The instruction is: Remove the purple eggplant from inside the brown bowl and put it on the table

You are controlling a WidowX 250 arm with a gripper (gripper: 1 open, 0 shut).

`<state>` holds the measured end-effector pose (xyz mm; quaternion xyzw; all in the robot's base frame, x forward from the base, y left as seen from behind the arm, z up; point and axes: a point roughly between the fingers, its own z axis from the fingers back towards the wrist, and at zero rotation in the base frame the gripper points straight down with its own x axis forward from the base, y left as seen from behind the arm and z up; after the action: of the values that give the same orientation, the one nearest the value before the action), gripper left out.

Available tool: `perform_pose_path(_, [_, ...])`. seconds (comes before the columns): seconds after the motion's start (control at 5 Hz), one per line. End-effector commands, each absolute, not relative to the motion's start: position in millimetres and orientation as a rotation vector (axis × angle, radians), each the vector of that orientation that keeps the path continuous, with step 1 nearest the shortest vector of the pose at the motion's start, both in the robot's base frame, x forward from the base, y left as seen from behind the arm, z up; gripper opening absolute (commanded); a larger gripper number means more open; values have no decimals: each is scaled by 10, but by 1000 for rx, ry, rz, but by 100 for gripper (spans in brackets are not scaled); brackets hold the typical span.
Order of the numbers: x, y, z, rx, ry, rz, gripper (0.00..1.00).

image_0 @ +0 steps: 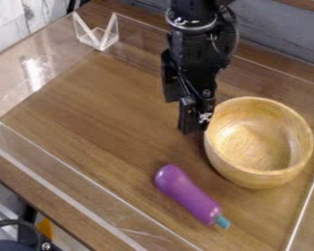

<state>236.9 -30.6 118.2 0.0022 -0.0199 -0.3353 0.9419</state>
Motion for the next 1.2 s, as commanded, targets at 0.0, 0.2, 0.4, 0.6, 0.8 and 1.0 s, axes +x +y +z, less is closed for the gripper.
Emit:
perform_pose_path(0.0, [2318, -283, 1299, 22, -83, -720, 100])
perform_pose_path(0.2, [2258, -268, 1338, 27, -95, -759, 100])
perform_pose_path(0.4, [2211, -256, 1374, 32, -103, -788, 100])
perform_pose_path(0.6, [2237, -344, 1385, 38, -105, -813, 100])
perform_pose_path(0.8, [2266, -429, 1385, 42, -104, -840, 100])
perform_pose_path(1.0, [2225, -475, 1350, 51, -104, -833, 100])
